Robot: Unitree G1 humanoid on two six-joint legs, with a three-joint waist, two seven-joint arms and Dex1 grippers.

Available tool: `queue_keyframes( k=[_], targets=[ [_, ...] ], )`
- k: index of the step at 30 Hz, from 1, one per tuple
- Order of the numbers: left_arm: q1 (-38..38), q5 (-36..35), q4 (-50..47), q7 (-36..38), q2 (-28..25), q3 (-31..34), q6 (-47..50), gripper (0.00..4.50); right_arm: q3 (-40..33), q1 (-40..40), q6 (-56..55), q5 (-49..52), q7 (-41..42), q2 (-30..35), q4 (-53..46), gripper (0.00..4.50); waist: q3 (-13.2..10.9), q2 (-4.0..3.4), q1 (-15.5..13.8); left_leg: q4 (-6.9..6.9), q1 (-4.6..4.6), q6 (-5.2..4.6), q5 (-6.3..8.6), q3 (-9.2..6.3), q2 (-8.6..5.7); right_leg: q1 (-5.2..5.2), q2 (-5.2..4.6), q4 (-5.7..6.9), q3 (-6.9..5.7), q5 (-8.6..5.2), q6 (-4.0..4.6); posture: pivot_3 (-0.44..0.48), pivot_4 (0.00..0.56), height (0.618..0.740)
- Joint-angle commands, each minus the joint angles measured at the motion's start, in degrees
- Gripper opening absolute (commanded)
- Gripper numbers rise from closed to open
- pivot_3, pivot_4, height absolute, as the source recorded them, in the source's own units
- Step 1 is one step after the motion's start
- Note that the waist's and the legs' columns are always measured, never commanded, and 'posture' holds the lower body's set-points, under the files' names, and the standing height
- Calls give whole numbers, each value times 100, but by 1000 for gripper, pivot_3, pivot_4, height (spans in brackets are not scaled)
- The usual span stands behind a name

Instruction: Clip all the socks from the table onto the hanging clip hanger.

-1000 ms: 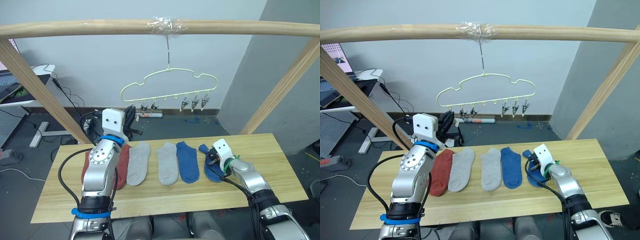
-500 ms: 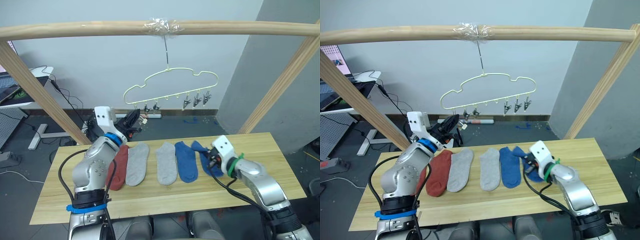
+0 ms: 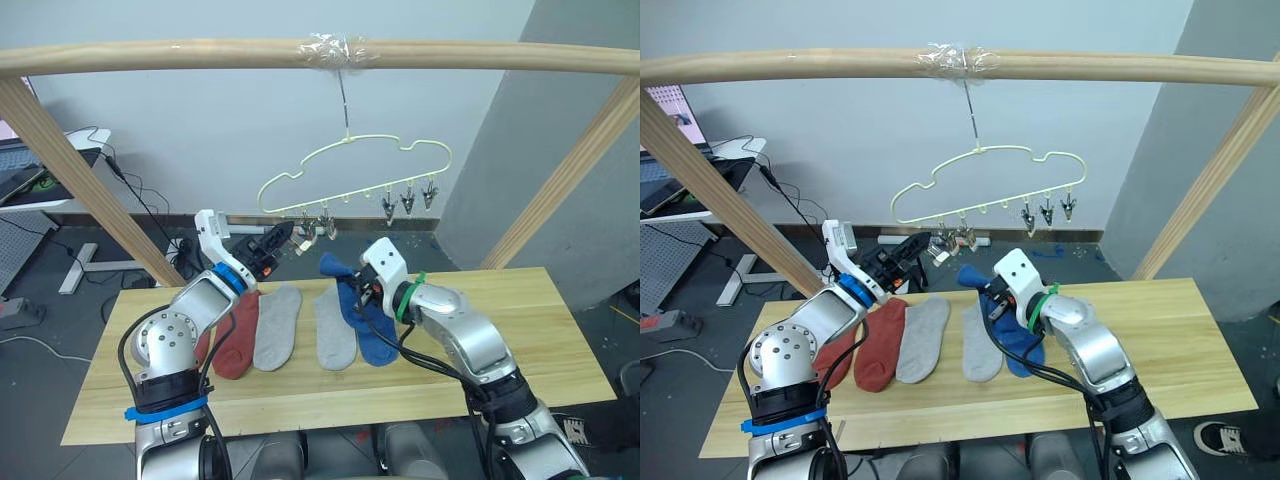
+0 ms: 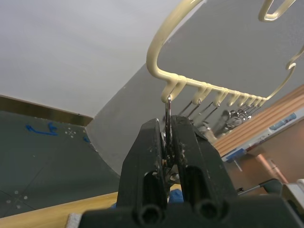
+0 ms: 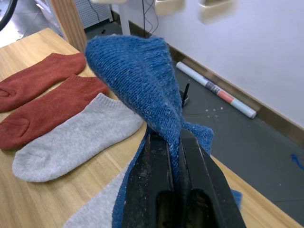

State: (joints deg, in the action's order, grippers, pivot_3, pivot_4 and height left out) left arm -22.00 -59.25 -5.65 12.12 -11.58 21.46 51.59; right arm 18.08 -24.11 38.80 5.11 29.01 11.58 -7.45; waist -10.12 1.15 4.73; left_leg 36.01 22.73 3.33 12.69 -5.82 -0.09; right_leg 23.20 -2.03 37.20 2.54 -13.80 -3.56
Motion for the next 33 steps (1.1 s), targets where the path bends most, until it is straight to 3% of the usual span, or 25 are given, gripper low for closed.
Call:
queue_keyframes(
  k=[1,19,25,26,33],
  targets=[
    [22,-26,-225,-33,-16,-55,-60,0,38,-243,-201,-33,4,-97,22,28,0,0,1,0,0,0,0,-1,0,0,0,0,-1,7,11,-50,132,740],
    [121,38,-374,-92,-38,-213,-189,0,16,-689,-81,77,-89,-554,83,28,0,0,-7,-1,1,0,0,-2,0,1,0,0,-2,9,16,-45,136,740],
    [295,433,-517,66,-118,-514,-399,0,5,-680,-3,95,-97,-644,141,28,0,0,-7,-1,1,0,0,-1,0,1,0,0,-1,10,17,-47,138,740],
    [327,425,-551,95,-104,-536,-420,703,6,-670,-7,91,-95,-641,162,0,0,-1,-6,-1,1,0,0,0,0,1,0,0,0,10,17,-46,139,740],
    [397,378,-653,103,-179,-486,-418,2938,49,-622,-75,61,-91,-640,270,0,-1,-1,-11,-1,3,0,0,-3,0,2,0,0,-2,9,17,-32,136,740]
  ],
)
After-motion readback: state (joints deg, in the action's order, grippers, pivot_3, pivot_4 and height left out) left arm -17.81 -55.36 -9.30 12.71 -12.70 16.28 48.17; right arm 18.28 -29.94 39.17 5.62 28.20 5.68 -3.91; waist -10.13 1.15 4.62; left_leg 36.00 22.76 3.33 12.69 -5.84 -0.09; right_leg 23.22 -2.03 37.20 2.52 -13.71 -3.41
